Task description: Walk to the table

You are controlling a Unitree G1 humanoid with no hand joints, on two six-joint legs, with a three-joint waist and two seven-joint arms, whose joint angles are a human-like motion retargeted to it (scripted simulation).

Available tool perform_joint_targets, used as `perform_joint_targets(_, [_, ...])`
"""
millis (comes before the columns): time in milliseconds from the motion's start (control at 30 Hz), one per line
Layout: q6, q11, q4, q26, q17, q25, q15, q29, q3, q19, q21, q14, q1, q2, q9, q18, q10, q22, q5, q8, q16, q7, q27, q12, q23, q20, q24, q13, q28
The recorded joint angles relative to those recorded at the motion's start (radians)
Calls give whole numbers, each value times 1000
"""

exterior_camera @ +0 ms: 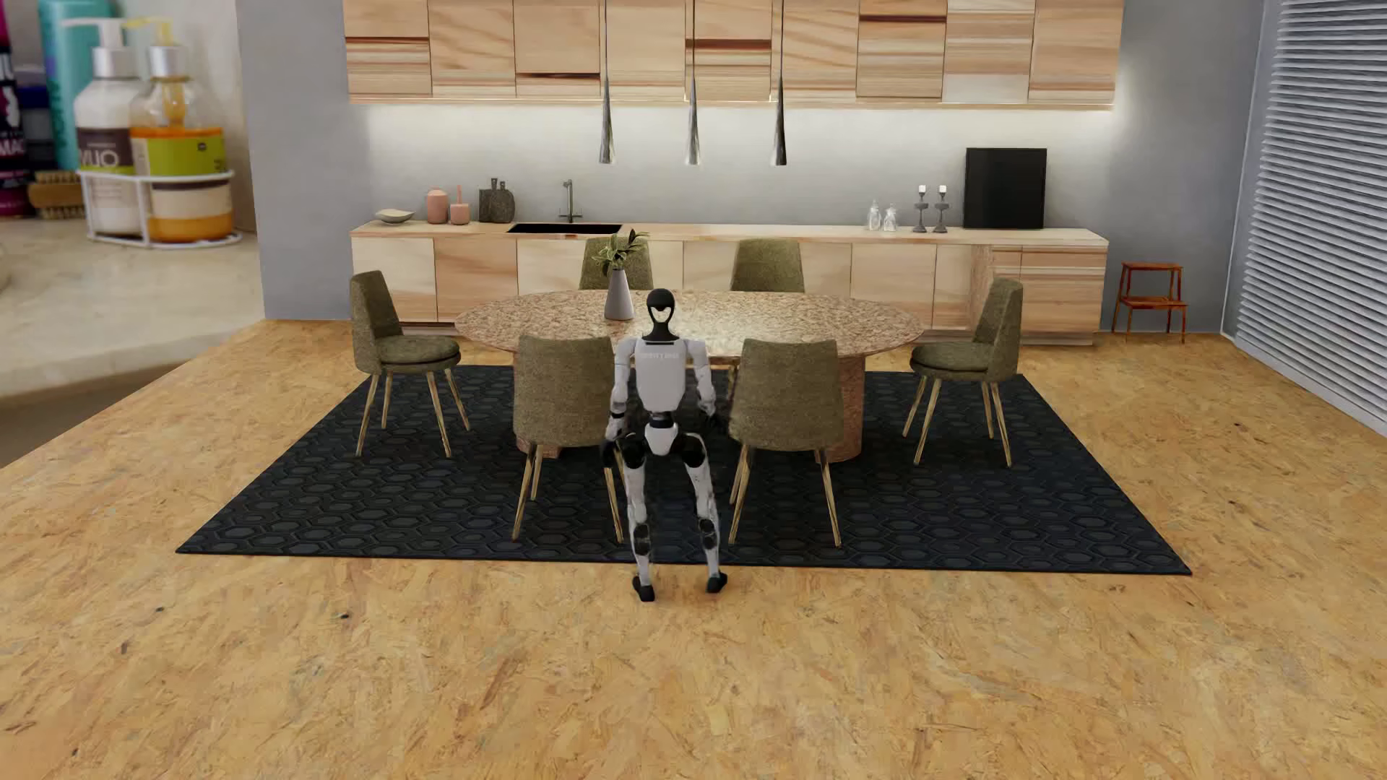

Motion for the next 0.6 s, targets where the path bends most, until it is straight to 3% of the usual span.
perform_joint_targets(33, [-6, 37, -14, -6, 7, -19, -5, 14, 3, -5, 9, 3, 5, -17, 3, -2, -15, -16, -25, -32, -12, -2, 26, -5, 82, 21, -9, 19, 33])
perform_joint_targets(67, [-10, 74, -27, -11, 20, 3, -41, 25, 4, 0, 1, 8, 7, -28, 5, -8, -29, -27, -47, -67, -20, -11, 42, -15, 153, 32, -14, 47, 55])
perform_joint_targets(167, [-19, 122, -47, -27, 57, 140, -133, 8, -6, -73, -45, 30, 5, 0, 2, -25, -65, -64, -79, -204, -27, -64, 47, -58, 314, 26, -17, 156, 59])
perform_joint_targets(200, [-22, 79, -48, -58, 63, 164, -94, 1, -12, -93, -41, 31, 4, 35, 0, -31, -68, -79, -67, -235, -16, -81, 51, -52, 360, 22, -18, 188, 48])
perform_joint_targets(267, [-26, -53, -45, -106, 106, 267, -126, -14, -19, -111, -74, 33, 9, 122, -7, -38, -73, -116, -56, -314, -2, -105, 70, -48, 431, 16, -15, 227, 30])
perform_joint_targets(333, [-22, -134, -19, -124, 96, 238, -102, 0, -23, -109, 9, 30, 10, 169, -12, -43, -51, -136, -20, -326, -22, -102, 70, -34, 504, 71, -43, 221, 52])
perform_joint_targets(400, [-10, -174, 16, -94, 76, 213, -84, 9, -22, -113, 69, 30, 10, 186, -16, -54, -27, -110, 17, -310, -71, -81, 70, -29, 541, 140, -70, 185, 92])
perform_joint_targets(600, [11, -167, 96, -18, 17, 220, -83, -76, -28, -142, 91, 32, 63, 164, -27, -87, -52, 16, 104, -211, -56, 29, 4, -40, 406, 66, 46, 13, 2])
